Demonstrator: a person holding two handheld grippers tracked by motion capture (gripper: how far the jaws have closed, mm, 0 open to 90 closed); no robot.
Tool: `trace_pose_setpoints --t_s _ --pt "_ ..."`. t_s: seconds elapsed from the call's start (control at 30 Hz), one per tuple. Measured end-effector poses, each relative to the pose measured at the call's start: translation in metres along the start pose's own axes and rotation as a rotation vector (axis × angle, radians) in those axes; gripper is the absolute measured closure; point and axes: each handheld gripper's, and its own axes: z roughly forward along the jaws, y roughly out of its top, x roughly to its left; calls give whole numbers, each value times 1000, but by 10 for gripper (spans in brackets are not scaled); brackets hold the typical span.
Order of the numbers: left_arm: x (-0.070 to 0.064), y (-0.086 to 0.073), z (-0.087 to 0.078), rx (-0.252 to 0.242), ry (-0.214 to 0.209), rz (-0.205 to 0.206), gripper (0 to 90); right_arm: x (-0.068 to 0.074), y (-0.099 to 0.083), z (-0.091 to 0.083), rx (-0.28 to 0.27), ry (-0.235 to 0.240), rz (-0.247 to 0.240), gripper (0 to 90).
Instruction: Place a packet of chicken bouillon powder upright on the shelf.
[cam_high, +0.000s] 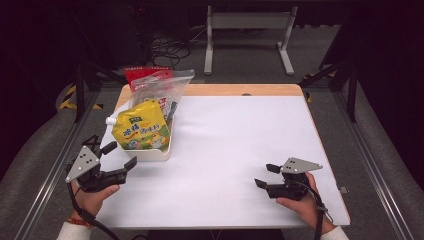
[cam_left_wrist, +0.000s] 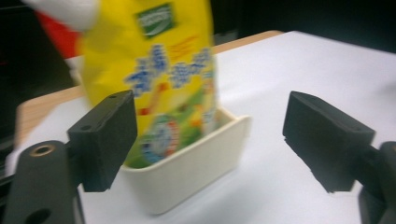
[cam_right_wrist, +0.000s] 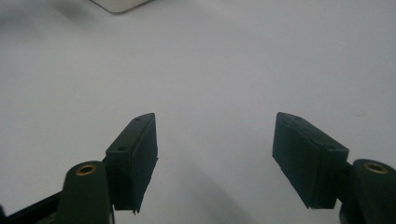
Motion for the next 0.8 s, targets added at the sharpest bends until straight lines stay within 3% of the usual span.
trace_pose_setpoints --t_s 0.1,0.37,0.8 --pt "-12 0 1 13 -31 23 156 -2 1 -3 -1 -35 -31 302" --pt "-33 -9 7 62 -92 9 125 -5 1 -11 -8 -78 -56 281" --pt "-72 -25 46 223 -246 108 109 -7 -8 -28 -9 -119 -61 245"
